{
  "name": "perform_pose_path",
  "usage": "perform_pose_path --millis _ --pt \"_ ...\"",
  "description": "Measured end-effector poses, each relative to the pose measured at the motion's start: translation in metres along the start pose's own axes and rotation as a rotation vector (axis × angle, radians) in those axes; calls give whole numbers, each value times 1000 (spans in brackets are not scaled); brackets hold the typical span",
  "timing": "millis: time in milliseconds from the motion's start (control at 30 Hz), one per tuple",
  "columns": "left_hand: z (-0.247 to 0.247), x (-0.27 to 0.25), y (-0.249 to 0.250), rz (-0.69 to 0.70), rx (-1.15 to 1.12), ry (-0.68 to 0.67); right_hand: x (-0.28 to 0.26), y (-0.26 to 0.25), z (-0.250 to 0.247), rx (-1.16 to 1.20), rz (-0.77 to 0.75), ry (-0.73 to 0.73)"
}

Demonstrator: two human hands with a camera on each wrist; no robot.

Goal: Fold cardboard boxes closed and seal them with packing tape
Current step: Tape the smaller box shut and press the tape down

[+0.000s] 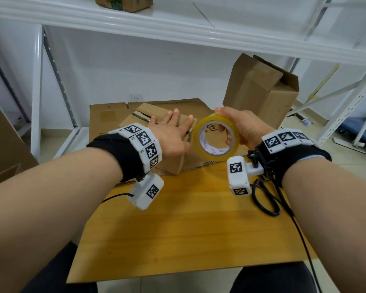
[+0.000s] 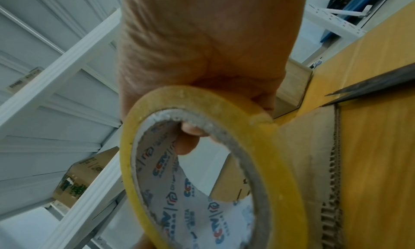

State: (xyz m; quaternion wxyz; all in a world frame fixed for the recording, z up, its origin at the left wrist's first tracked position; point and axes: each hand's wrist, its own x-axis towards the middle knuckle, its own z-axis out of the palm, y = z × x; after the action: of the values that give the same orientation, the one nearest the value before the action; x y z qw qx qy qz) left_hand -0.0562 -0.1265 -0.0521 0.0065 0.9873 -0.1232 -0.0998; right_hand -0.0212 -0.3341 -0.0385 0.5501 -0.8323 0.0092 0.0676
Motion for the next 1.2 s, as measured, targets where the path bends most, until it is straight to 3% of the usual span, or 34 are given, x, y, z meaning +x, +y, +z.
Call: perform_pose_path --millis 500,867,1067,1200 --pt "1 4 -1 14 6 -33 -9 18 4 106 116 -96" --pt "0 1 -1 7 5 -23 -7 30 2 100 108 -96" --pt "-1 0 -1 35 9 -34 -7 36 -4 85 172 -153" --pt "-2 1 -6 101 38 -42 -14 33 -2 -2 215 -281"
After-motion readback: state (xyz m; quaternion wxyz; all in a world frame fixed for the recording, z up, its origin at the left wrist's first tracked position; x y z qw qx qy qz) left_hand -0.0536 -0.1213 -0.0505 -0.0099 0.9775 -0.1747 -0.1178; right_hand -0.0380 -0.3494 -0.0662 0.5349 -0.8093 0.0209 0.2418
